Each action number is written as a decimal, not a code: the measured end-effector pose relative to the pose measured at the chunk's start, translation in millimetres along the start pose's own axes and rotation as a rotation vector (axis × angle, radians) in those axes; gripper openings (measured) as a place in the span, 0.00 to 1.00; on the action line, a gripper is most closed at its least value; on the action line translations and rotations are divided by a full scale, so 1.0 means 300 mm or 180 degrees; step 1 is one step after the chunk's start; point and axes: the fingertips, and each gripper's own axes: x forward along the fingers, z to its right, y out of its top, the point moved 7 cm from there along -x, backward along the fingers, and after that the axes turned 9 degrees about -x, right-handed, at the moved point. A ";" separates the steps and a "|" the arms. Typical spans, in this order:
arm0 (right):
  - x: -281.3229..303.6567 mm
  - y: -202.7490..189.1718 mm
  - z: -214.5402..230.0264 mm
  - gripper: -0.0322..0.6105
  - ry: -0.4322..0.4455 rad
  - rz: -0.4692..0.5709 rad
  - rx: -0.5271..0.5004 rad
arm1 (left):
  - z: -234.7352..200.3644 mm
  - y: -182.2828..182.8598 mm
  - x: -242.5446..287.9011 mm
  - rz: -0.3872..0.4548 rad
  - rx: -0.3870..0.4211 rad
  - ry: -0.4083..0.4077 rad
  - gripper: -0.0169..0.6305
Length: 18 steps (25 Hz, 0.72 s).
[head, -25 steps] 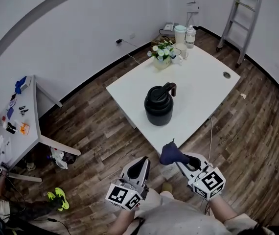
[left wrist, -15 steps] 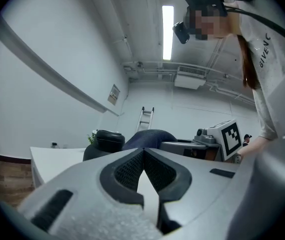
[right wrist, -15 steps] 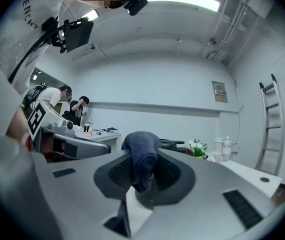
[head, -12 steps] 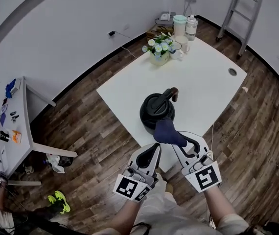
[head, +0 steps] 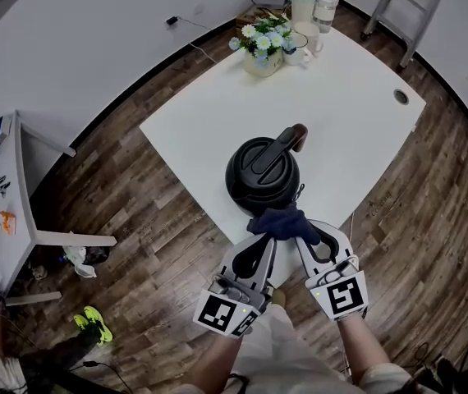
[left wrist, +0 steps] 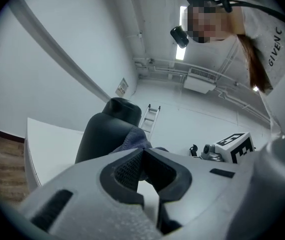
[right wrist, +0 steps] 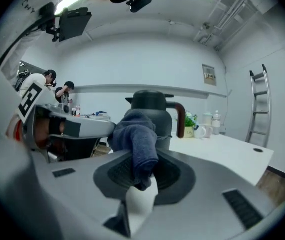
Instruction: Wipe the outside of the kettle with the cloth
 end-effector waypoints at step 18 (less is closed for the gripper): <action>-0.116 0.221 0.236 0.15 -0.0536 0.0441 -0.0209 | 0.085 0.146 0.018 -0.0145 0.0239 -0.0298 0.04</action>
